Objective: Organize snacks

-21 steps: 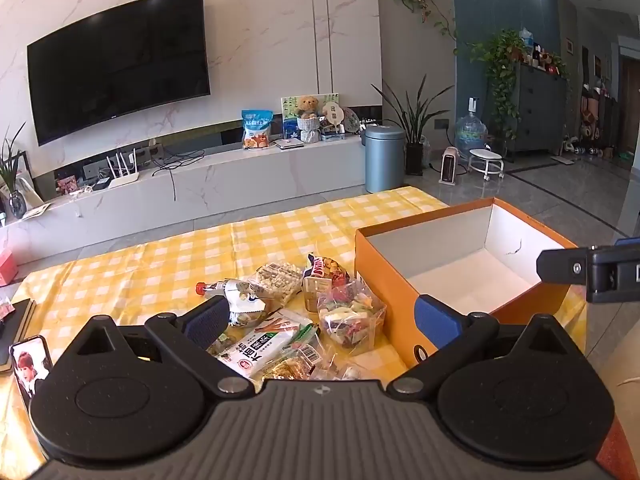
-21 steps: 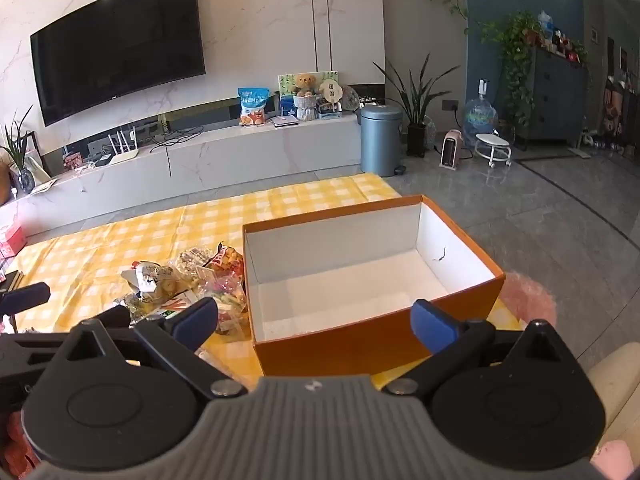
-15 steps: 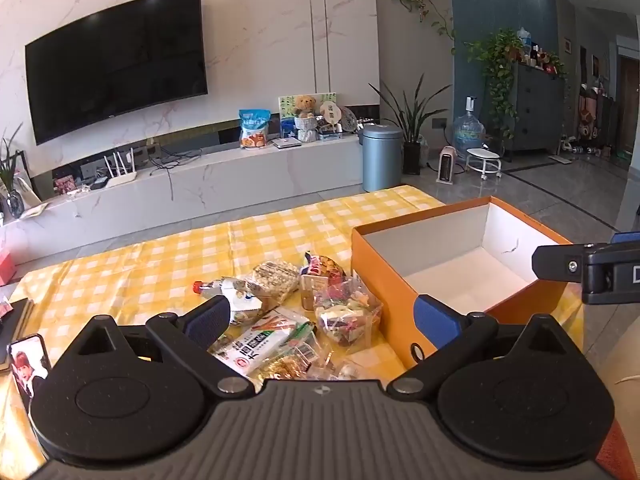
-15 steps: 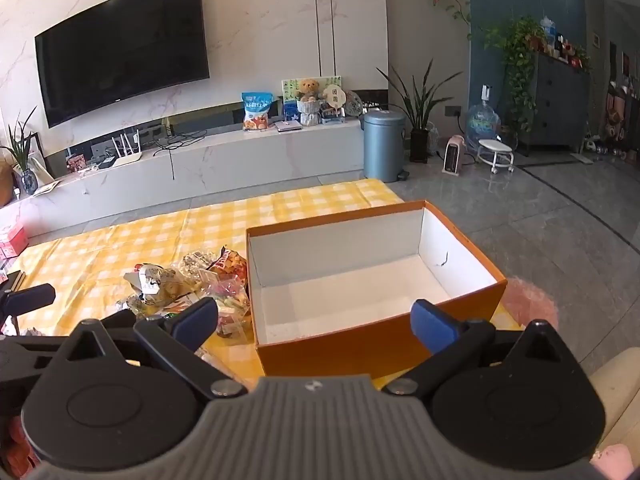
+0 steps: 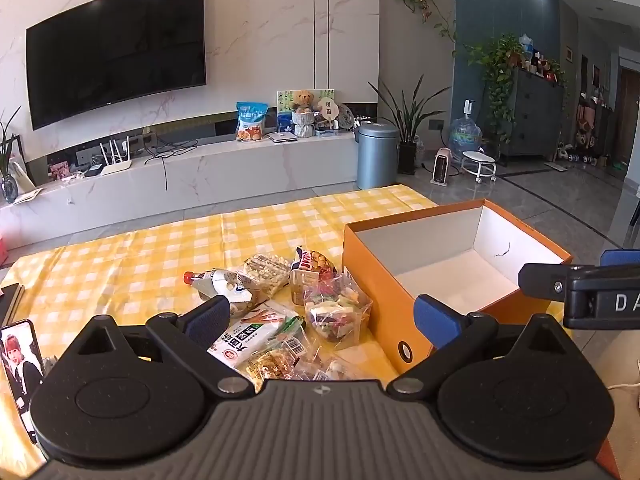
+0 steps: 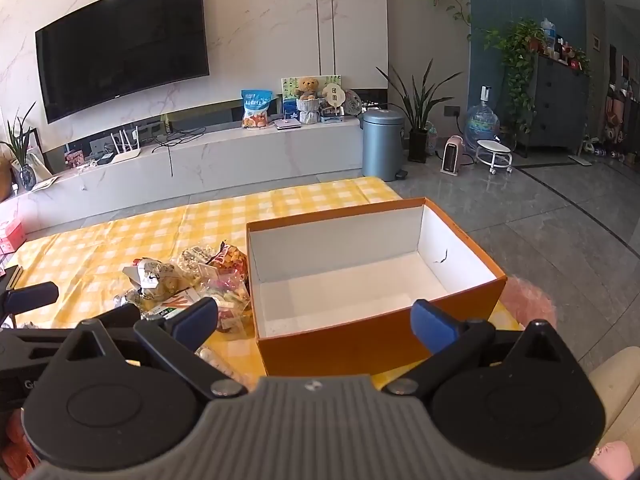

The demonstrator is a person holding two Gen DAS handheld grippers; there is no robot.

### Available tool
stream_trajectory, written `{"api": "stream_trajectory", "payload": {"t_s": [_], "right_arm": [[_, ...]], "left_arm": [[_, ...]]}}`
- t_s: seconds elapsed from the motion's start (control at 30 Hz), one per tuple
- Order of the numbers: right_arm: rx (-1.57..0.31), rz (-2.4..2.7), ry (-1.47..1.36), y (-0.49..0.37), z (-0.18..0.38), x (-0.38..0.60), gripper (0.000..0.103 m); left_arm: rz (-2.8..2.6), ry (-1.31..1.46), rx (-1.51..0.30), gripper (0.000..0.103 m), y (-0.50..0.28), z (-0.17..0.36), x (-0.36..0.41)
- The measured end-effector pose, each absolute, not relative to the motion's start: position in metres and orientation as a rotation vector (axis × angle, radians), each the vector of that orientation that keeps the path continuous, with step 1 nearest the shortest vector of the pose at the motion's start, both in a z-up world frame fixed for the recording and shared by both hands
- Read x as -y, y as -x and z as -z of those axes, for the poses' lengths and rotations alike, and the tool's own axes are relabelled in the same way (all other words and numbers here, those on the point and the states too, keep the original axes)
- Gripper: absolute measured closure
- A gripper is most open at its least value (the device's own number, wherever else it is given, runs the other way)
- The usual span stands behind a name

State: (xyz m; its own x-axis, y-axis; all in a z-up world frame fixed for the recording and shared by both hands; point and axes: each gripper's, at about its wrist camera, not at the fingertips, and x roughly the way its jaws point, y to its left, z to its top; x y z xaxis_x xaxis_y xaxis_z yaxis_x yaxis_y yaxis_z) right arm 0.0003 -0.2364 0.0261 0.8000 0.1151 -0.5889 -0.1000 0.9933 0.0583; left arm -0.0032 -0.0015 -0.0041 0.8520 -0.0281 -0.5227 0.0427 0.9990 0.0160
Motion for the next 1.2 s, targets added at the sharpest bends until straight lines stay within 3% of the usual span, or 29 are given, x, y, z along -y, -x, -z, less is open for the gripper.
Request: {"api": "stream_trajectory", "payload": {"t_s": [1.2], "right_arm": [[-0.637, -0.091, -0.009, -0.0010, -0.0193, 0.2310, 0.003]], "left_arm": [[0.030, 0.001, -0.568, 0.000, 0.0047, 0.0042, -0.0012]]}}
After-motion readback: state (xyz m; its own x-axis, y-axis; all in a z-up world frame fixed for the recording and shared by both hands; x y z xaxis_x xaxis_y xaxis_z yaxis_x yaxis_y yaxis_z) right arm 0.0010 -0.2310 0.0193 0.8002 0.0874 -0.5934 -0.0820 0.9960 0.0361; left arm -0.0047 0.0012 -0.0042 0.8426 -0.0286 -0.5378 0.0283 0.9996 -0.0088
